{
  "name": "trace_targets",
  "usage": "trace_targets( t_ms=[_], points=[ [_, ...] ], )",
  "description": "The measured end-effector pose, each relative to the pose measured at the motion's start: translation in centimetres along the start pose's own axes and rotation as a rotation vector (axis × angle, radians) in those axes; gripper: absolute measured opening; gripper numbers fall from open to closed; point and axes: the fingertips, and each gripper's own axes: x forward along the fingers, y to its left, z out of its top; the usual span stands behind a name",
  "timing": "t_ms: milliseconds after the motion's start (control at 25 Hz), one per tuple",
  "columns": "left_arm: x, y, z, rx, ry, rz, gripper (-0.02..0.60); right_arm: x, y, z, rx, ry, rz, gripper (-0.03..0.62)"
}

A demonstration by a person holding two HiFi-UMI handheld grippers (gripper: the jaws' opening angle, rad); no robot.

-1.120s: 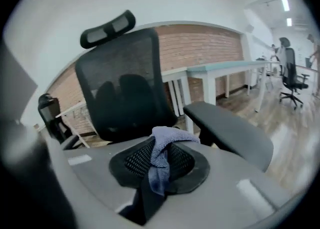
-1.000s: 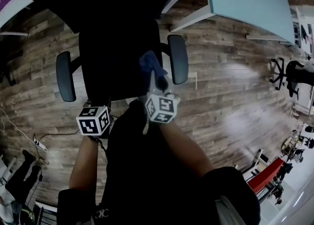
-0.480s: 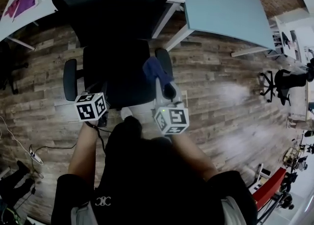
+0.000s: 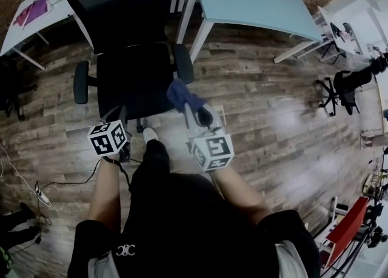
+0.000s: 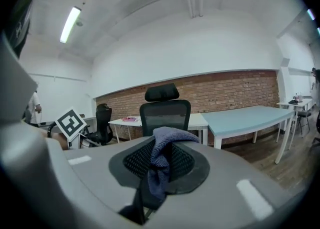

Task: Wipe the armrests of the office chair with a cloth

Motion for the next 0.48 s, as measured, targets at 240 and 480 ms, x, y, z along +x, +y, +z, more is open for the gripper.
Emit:
trace_targets(
  t_ms=[240,480],
  points=[
    [-7.8,-3.8,-7.9,0.000,0.034,0.017,0.005,-8.9,2.9,-2.7,0.025,0.036,0.052,0.066],
    [-14.3,-4.4,-11.0,0.019,0.008,0.035,0.005,-14.0,6.1,-4.3,0.035,0.066,0.075,0.064]
  ],
)
